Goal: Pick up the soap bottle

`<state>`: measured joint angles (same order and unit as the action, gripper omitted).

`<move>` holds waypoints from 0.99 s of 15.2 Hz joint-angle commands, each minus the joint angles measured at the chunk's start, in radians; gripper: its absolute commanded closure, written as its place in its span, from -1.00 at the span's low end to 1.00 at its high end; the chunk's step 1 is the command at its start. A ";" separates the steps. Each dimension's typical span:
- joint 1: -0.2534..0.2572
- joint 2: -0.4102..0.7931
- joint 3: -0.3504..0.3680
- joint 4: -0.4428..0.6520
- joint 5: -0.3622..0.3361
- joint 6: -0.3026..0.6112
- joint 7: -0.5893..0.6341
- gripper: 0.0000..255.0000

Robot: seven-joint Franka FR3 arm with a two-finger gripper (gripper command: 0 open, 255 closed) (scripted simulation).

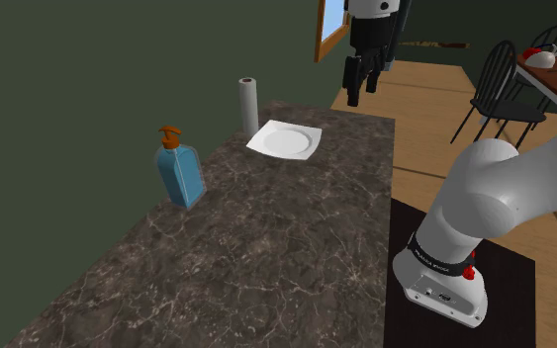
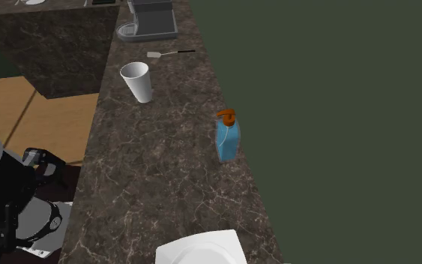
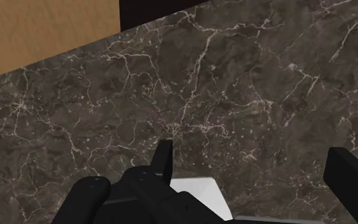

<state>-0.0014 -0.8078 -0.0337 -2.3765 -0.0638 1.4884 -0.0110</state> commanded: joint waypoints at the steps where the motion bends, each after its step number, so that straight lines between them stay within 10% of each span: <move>1: 0.000 0.000 0.000 0.000 0.000 0.000 0.000 -1.00; 15: 0.072 0.412 0.187 0.248 0.108 0.192 0.211 -1.00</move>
<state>0.0663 -0.4264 0.1406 -2.1533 0.0405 1.6710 0.1842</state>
